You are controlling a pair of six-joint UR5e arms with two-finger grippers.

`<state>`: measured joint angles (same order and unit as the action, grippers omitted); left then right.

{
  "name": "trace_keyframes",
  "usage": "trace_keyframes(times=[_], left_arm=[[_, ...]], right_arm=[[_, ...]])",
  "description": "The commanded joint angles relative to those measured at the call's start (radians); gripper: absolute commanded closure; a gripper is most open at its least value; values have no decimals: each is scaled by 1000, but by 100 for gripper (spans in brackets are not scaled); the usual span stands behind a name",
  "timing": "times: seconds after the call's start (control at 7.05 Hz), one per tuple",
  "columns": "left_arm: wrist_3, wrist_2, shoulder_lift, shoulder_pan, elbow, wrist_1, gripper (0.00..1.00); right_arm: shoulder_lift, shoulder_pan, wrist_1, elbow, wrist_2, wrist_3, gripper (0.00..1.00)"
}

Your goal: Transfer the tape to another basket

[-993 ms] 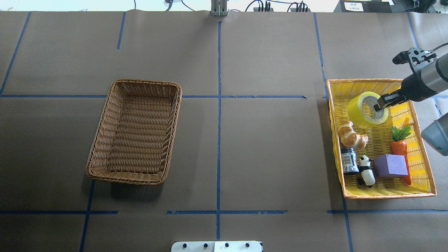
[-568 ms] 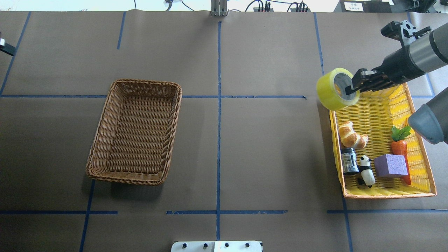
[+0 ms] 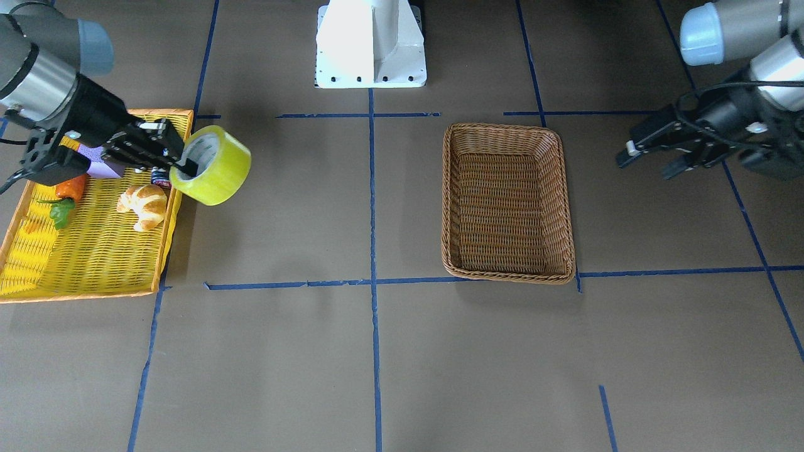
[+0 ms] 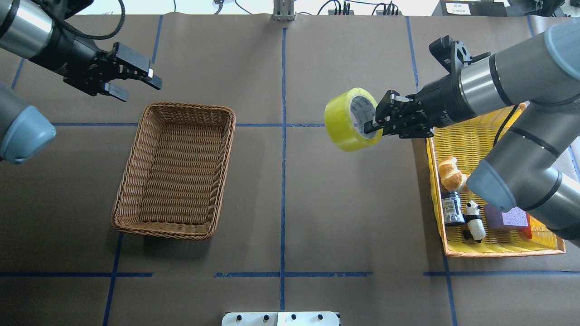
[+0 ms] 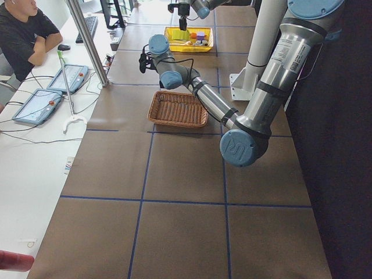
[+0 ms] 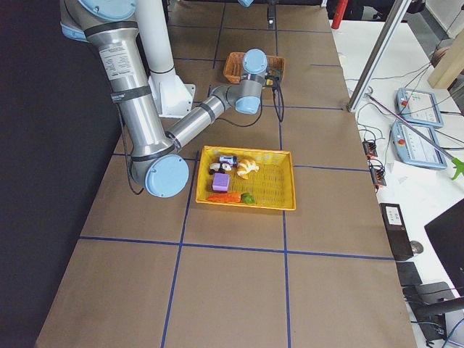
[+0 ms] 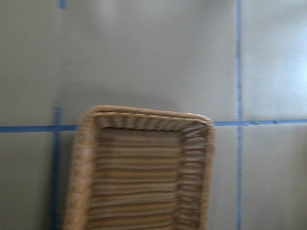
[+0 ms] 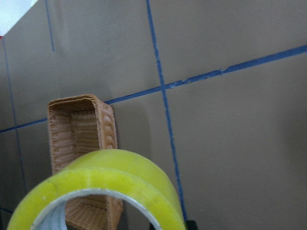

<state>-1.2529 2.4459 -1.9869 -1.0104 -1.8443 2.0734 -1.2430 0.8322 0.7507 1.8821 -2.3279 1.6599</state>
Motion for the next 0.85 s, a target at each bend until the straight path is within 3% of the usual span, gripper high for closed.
trace_keyframes(times=[0.0,0.43,0.71], left_arm=[[-373,-63,-36,70,11,312,2],[-755,-220,-75,162,11,671,1],[-908,-394,-78,286,11,964,2]], right_arm=[[4,-99,-282,-14,96,184,100],[11,-128,-500,-15,126,367,100],[19,-181,-640,-15,211,527,98]])
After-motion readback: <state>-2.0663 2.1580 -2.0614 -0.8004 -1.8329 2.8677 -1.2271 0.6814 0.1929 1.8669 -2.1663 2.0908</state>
